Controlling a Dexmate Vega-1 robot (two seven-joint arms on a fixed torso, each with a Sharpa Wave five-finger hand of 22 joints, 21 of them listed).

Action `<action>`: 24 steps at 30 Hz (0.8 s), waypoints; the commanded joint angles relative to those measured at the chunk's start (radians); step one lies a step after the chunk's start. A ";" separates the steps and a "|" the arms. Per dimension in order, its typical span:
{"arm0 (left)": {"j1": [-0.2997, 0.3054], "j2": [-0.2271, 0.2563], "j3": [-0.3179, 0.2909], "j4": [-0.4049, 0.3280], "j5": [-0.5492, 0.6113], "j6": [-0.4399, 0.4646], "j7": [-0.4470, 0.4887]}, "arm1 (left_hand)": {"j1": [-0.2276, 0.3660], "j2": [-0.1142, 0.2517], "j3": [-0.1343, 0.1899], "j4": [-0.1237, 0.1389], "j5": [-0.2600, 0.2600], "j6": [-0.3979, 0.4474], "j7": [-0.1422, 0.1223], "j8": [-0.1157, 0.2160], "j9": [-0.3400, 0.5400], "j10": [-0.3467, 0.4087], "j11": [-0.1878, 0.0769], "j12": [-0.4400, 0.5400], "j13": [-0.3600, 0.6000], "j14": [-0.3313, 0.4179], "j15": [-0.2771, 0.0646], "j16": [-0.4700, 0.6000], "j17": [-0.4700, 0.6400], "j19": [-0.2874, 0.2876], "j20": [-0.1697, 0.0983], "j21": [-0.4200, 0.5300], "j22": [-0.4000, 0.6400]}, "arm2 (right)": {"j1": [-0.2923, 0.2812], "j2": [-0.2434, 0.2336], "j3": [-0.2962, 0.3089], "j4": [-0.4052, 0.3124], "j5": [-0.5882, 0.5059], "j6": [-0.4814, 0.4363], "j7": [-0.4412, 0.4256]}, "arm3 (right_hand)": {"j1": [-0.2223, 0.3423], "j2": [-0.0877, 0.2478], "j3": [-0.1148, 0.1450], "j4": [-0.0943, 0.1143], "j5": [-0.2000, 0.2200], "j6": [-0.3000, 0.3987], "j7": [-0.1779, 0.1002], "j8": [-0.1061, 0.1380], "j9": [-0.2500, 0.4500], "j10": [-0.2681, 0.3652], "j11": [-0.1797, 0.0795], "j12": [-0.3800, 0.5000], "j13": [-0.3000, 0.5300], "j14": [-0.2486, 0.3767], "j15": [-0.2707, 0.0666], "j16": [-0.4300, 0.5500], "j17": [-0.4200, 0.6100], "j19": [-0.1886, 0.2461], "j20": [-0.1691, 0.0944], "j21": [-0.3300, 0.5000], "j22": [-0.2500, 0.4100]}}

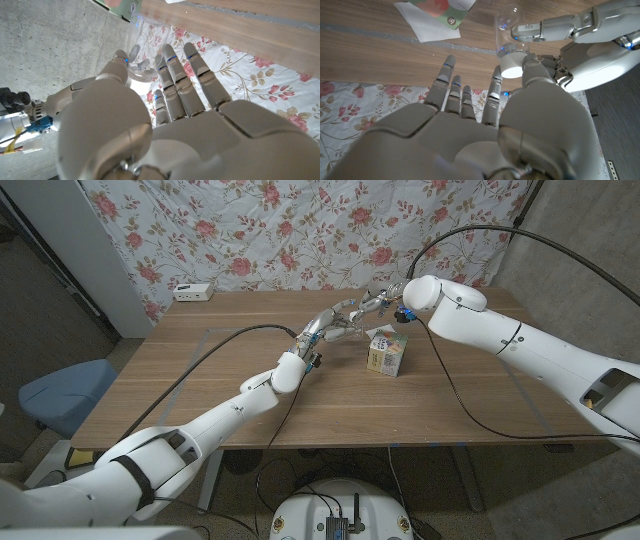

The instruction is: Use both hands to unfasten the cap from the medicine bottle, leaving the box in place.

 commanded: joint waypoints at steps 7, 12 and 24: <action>-0.007 -0.004 0.004 0.011 -0.004 -0.008 -0.004 | 0.001 0.011 0.005 0.001 0.006 0.010 -0.006 0.004 0.003 0.065 -0.059 0.004 0.005 0.004 -0.048 0.002 0.001 0.000 -0.003 0.000 0.003 | -0.005 0.002 0.004 0.005 -0.005 0.013 -0.007 | 0.046 0.015 0.026 -0.009 0.005 0.026 -0.041 0.019 -0.001 0.011 -0.030 0.002 0.004 0.016 -0.022 0.013 0.007 0.011 -0.015 0.008 0.003; -0.005 -0.001 0.004 0.003 -0.003 -0.003 -0.006 | 0.001 0.012 0.006 0.001 0.006 0.010 -0.007 0.004 0.003 0.064 -0.057 0.004 0.005 0.003 -0.049 0.001 0.001 0.000 -0.002 0.000 0.003 | -0.006 0.002 0.008 0.005 -0.001 0.014 -0.003 | 0.062 0.020 0.034 -0.012 0.004 0.027 -0.055 0.020 -0.003 0.012 -0.036 0.001 0.004 0.017 -0.022 0.013 0.007 0.015 -0.017 0.008 0.003; 0.000 0.002 0.003 -0.010 -0.005 0.005 -0.013 | -0.001 0.012 0.008 0.001 0.006 0.010 -0.006 0.003 0.003 0.063 -0.059 0.003 0.005 0.003 -0.045 0.001 0.002 0.001 -0.002 0.000 0.003 | -0.018 -0.006 0.029 -0.002 0.029 0.023 0.003 | 0.098 0.040 0.053 -0.013 -0.002 0.008 -0.085 0.010 -0.008 0.011 -0.046 -0.003 0.003 0.015 -0.021 0.013 0.009 0.023 -0.014 0.008 0.003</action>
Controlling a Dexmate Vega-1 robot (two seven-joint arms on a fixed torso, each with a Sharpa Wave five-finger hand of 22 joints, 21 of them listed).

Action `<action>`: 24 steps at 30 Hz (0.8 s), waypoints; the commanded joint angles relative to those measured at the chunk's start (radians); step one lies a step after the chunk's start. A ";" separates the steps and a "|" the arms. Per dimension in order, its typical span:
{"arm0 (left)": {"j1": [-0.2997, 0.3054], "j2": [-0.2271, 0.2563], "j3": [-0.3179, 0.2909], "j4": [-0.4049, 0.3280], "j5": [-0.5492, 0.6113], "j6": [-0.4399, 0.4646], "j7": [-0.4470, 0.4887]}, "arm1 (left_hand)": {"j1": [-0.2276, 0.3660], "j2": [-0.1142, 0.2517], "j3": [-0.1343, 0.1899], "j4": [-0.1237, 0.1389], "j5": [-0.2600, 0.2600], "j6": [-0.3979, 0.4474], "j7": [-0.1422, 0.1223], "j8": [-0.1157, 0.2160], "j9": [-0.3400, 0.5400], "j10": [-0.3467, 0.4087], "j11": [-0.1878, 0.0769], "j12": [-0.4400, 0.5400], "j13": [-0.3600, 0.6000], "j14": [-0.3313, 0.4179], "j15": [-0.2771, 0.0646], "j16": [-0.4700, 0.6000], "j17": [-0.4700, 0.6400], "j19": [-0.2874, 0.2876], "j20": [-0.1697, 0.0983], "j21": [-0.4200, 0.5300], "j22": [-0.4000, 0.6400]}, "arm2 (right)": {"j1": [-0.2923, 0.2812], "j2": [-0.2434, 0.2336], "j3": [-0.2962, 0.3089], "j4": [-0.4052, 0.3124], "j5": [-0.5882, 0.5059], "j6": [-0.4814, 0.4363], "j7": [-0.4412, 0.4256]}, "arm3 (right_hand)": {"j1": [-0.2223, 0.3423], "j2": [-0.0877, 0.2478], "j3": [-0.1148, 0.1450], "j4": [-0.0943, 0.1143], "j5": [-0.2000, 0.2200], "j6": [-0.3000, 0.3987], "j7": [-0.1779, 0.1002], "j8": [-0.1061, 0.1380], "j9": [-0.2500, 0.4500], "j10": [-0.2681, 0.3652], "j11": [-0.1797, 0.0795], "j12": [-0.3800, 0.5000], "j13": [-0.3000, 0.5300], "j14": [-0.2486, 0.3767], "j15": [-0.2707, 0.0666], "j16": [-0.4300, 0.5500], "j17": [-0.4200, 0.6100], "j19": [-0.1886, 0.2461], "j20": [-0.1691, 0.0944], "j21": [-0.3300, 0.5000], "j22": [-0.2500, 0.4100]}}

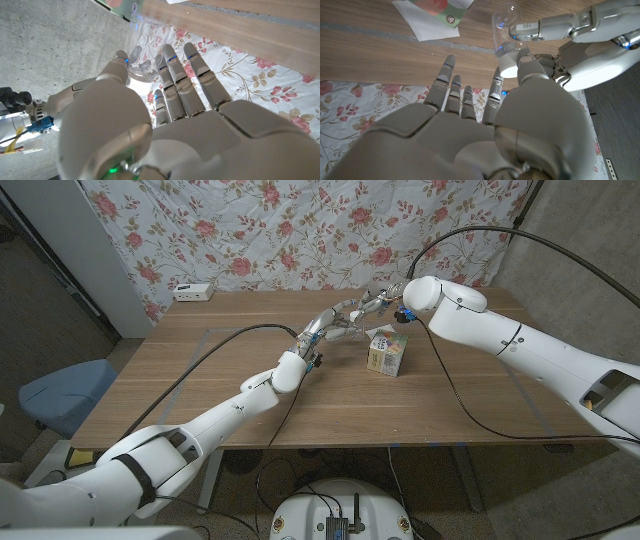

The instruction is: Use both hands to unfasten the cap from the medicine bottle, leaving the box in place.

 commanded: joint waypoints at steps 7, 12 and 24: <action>0.011 0.004 -0.001 -0.024 -0.002 0.014 -0.006 | 0.002 0.006 0.009 0.002 0.006 0.004 -0.001 0.003 0.003 0.063 -0.058 0.003 0.005 0.001 -0.047 0.001 0.002 0.001 -0.002 0.000 0.003 | -0.008 -0.016 0.019 -0.013 0.041 0.003 0.018 | 0.040 0.021 0.021 0.001 -0.001 0.009 -0.074 -0.019 -0.007 -0.006 -0.018 -0.006 0.003 -0.002 -0.003 0.004 0.005 0.009 0.001 0.007 0.003; 0.016 0.007 -0.003 -0.034 -0.002 0.019 -0.006 | 0.000 0.007 0.010 0.002 0.006 0.005 -0.002 0.003 0.003 0.064 -0.059 0.004 0.005 0.001 -0.046 0.001 0.002 0.001 -0.002 0.000 0.003 | -0.003 -0.023 0.020 -0.016 0.054 0.002 0.035 | 0.050 0.026 0.026 0.002 -0.002 -0.004 -0.093 -0.029 -0.012 -0.010 -0.023 -0.009 0.003 -0.009 -0.005 0.001 0.006 0.006 0.002 0.005 0.003; 0.012 0.001 -0.001 -0.018 -0.006 0.009 -0.010 | -0.002 0.005 0.010 0.002 0.006 0.005 -0.001 0.003 0.003 0.063 -0.058 0.003 0.005 0.001 -0.045 0.001 0.002 0.000 -0.001 0.000 0.003 | 0.005 -0.032 0.021 -0.019 0.081 -0.003 0.056 | 0.075 0.049 0.042 0.004 -0.001 -0.011 -0.135 -0.045 -0.023 -0.020 -0.030 -0.013 0.002 -0.020 -0.007 -0.001 0.009 -0.002 0.003 0.001 0.003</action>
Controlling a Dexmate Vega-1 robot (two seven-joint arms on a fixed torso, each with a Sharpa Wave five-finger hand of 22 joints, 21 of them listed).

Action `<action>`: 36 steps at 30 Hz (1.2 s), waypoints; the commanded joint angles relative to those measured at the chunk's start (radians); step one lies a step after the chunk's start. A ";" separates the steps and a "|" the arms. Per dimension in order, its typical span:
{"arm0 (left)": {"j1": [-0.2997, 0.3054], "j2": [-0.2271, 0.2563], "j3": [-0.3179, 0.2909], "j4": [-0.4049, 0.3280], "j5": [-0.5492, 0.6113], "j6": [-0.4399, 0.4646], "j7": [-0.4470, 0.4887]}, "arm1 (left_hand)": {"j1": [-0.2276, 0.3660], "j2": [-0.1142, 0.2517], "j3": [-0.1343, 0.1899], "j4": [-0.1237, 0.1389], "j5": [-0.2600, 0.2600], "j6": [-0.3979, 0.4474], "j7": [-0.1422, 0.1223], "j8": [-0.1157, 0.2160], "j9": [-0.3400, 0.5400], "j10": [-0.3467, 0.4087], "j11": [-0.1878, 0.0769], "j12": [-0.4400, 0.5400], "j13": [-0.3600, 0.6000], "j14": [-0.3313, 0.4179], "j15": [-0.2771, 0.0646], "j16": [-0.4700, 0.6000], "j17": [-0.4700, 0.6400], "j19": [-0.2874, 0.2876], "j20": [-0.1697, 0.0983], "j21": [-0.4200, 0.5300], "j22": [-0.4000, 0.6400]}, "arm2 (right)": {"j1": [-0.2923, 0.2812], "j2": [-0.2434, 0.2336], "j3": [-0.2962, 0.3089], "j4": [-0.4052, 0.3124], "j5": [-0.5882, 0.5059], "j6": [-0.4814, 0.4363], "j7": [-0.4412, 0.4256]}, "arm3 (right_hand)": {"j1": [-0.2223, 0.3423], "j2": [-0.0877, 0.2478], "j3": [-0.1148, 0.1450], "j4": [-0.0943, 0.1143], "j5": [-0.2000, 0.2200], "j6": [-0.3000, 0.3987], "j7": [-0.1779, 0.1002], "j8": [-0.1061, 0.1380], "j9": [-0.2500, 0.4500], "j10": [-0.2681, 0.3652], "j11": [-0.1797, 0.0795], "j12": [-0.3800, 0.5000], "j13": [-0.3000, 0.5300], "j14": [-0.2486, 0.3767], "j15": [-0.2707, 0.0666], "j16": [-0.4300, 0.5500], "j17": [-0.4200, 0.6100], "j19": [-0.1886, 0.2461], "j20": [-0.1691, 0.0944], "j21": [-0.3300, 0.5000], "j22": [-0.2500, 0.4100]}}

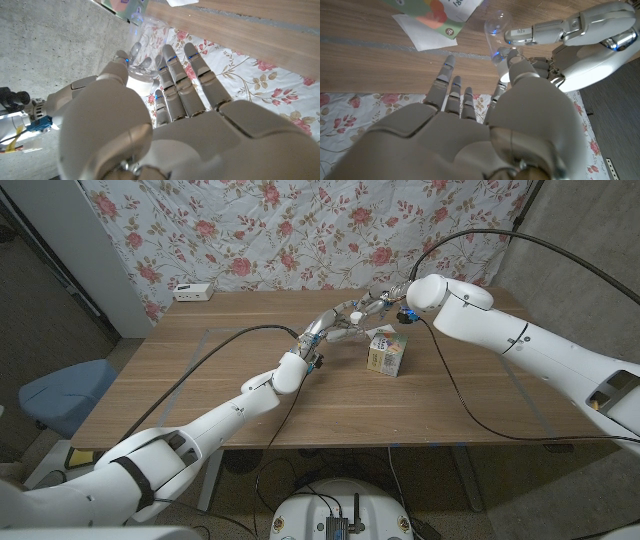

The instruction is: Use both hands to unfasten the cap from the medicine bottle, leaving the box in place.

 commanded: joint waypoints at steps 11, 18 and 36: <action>-0.002 -0.006 0.002 0.008 -0.003 0.001 -0.005 | -0.001 0.006 0.011 -0.001 0.009 0.006 -0.002 0.003 0.003 0.063 -0.058 0.007 0.005 0.003 -0.045 0.002 0.002 0.001 -0.001 0.000 0.003 | 0.026 -0.014 -0.008 0.008 0.038 -0.003 0.046 | 0.025 0.018 0.019 0.005 0.000 -0.004 -0.044 -0.031 -0.010 -0.017 -0.017 -0.011 0.002 -0.016 0.003 -0.002 0.007 -0.010 0.005 -0.002 0.004; -0.003 -0.006 0.003 0.006 0.000 0.002 -0.002 | -0.002 0.005 0.012 -0.001 0.008 0.007 -0.002 0.003 0.003 0.063 -0.058 0.007 0.005 0.003 -0.044 0.002 0.001 0.001 -0.001 0.000 0.003 | 0.027 -0.017 -0.007 0.007 0.042 -0.003 0.045 | 0.028 0.019 0.019 0.009 0.001 -0.071 -0.042 -0.076 -0.023 -0.029 -0.014 -0.013 0.001 -0.022 0.002 -0.002 0.010 -0.011 0.005 -0.001 0.004; -0.004 -0.003 0.006 -0.003 0.009 -0.001 -0.004 | -0.001 0.004 0.015 -0.002 0.009 0.005 -0.003 0.002 0.003 0.063 -0.058 0.007 0.005 0.002 -0.047 0.001 0.001 0.001 -0.001 0.000 0.003 | 0.016 -0.036 0.007 -0.023 0.063 -0.030 0.039 | 0.010 -0.005 -0.005 0.016 -0.008 -0.162 0.041 -0.133 -0.036 -0.044 0.016 -0.012 0.000 -0.026 0.012 -0.003 0.009 -0.010 0.007 0.000 0.004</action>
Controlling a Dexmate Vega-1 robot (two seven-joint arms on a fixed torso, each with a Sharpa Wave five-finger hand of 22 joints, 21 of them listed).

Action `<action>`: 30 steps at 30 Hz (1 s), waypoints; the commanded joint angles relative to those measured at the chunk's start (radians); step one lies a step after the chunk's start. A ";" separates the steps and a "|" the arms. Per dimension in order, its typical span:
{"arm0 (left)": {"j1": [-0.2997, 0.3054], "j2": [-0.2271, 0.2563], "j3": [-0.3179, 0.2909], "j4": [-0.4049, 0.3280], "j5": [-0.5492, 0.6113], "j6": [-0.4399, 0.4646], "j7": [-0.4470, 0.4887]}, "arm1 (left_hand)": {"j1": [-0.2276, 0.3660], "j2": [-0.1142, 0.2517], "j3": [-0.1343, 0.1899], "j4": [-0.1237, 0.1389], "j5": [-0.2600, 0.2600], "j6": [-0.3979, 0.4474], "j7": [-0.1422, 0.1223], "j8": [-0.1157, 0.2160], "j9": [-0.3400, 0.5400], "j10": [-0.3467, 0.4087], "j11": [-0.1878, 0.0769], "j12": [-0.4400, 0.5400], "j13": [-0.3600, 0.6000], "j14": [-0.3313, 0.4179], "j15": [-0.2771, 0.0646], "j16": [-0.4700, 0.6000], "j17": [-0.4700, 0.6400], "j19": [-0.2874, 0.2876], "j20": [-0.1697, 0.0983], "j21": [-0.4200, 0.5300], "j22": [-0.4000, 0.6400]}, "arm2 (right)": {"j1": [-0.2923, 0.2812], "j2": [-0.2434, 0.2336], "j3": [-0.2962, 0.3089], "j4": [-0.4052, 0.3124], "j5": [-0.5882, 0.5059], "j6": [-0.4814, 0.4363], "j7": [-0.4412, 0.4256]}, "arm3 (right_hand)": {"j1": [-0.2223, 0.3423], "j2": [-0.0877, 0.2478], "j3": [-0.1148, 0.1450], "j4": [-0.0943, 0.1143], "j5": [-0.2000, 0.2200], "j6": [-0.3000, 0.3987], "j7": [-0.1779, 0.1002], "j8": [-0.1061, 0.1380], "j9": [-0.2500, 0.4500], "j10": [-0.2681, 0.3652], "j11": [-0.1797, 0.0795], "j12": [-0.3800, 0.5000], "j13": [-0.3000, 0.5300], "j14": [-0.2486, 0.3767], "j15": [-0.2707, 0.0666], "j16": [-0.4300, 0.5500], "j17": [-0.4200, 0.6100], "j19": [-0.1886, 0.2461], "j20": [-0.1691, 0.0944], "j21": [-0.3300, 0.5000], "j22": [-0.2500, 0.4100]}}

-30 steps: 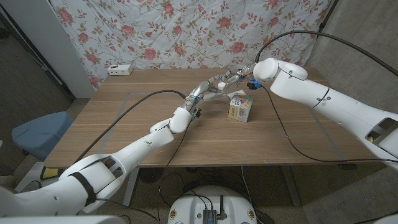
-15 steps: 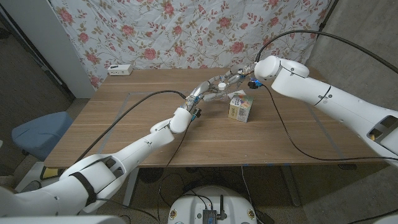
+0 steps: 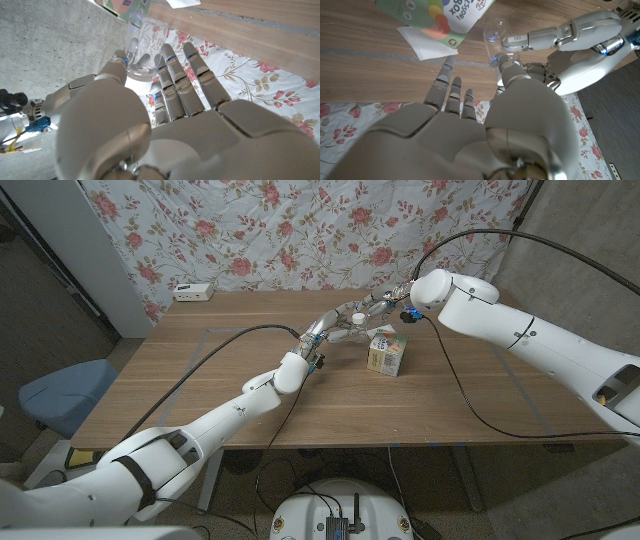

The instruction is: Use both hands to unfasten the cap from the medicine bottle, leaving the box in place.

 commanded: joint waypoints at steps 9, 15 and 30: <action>0.004 0.008 -0.001 -0.016 0.014 -0.005 0.007 | 0.005 0.009 0.010 -0.001 0.006 0.003 -0.004 0.002 0.003 0.064 -0.059 0.005 0.005 0.002 -0.050 0.001 0.000 0.000 -0.003 0.000 0.003 | -0.017 -0.039 0.036 -0.046 0.041 -0.019 -0.006 | -0.039 -0.050 -0.041 0.006 -0.012 -0.031 0.087 -0.018 -0.001 -0.011 0.040 0.001 0.004 -0.002 0.020 -0.009 -0.006 -0.001 0.009 -0.001 0.003; 0.010 0.012 -0.004 -0.022 0.021 -0.005 0.020 | 0.005 0.009 0.011 -0.001 0.006 0.002 -0.003 0.002 0.003 0.066 -0.059 0.006 0.005 0.002 -0.051 0.001 0.000 -0.001 -0.002 -0.001 0.003 | -0.033 -0.051 0.052 -0.062 0.051 -0.014 -0.026 | -0.083 -0.076 -0.067 0.019 -0.014 -0.059 0.138 -0.024 -0.002 -0.020 0.058 0.002 0.006 -0.002 0.029 -0.013 -0.009 -0.005 0.006 -0.003 0.004; 0.013 0.036 0.000 -0.054 0.078 0.012 0.051 | 0.005 0.009 0.013 -0.002 0.006 -0.001 -0.002 0.001 0.003 0.063 -0.059 0.005 0.005 0.001 -0.049 0.001 0.000 -0.001 -0.002 -0.001 0.003 | -0.047 -0.062 0.024 -0.106 -0.021 -0.007 -0.075 | -0.205 -0.116 -0.129 0.063 -0.006 -0.042 0.175 -0.007 0.002 0.000 0.078 0.014 0.010 0.015 0.034 -0.011 -0.010 0.028 -0.007 0.007 0.003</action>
